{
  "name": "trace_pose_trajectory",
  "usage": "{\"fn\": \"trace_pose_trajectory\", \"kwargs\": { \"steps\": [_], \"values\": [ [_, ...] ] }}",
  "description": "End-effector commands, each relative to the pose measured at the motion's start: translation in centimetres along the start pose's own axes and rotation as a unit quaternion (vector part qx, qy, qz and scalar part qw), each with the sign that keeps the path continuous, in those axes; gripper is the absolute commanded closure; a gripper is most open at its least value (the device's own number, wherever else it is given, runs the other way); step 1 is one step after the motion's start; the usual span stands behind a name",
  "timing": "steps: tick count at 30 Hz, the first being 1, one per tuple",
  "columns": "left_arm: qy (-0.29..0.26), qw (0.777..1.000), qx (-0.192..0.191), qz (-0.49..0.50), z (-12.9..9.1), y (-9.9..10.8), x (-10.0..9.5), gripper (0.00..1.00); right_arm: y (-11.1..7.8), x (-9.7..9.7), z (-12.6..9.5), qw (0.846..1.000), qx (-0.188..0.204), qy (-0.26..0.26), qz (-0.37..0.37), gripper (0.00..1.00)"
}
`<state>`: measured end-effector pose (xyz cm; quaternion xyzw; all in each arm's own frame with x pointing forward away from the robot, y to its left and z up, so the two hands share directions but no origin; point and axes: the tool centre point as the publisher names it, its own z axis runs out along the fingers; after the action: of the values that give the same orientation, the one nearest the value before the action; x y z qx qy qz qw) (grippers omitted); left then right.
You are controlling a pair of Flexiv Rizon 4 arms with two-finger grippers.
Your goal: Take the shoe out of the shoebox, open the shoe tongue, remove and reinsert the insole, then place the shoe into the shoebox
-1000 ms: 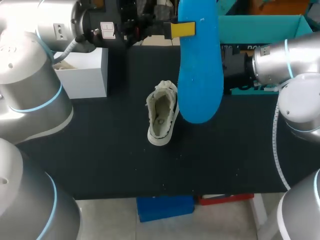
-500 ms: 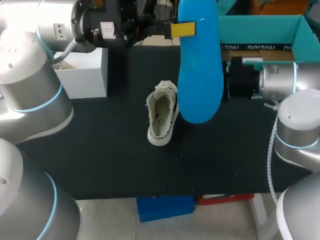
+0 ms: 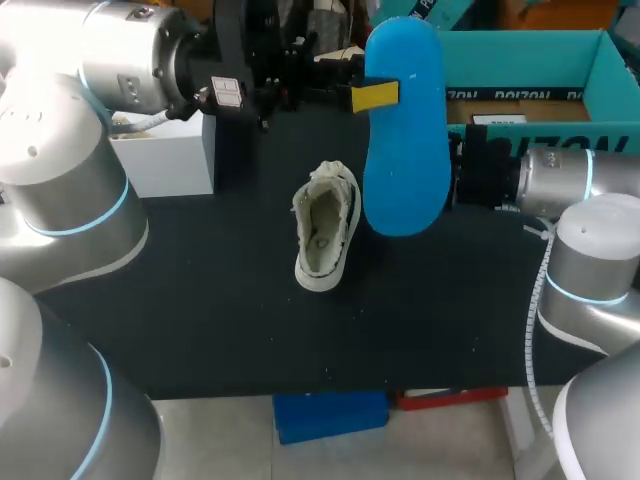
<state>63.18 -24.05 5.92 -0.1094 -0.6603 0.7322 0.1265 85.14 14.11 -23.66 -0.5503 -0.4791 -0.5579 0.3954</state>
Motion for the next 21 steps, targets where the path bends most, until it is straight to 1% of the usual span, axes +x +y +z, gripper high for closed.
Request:
{"fn": "trace_pose_trajectory", "kwargs": {
  "steps": [1, 3, 5, 7, 9, 21],
  "values": [
    [-0.027, 0.999, 0.022, 0.025, -0.7, 2.8, 0.1, 1.00, 0.0, 0.0, 0.1, 1.000, -0.001, -0.001, 0.000, 0.00],
    [-0.032, 0.999, 0.017, 0.035, -0.7, 3.6, 0.1, 1.00, 0.0, 0.0, 0.1, 1.000, -0.001, -0.001, 0.000, 0.00],
    [-0.038, 0.999, 0.023, 0.030, -0.8, 4.8, -0.2, 1.00, 0.0, 0.0, 0.1, 1.000, -0.001, -0.001, 0.000, 0.00],
    [-0.037, 0.999, -0.004, 0.031, -0.8, 6.3, -0.3, 1.00, 0.0, 0.0, 0.1, 1.000, -0.001, -0.001, 0.000, 0.00],
    [-0.033, 0.999, -0.004, 0.007, -0.7, 7.1, -0.4, 1.00, 0.0, 0.0, 0.1, 1.000, -0.001, -0.001, 0.000, 0.00],
    [-0.033, 0.999, -0.004, 0.007, -0.7, 7.1, -0.4, 1.00, 0.0, 0.0, 0.1, 1.000, -0.001, -0.001, 0.000, 0.00]
  ]
}}
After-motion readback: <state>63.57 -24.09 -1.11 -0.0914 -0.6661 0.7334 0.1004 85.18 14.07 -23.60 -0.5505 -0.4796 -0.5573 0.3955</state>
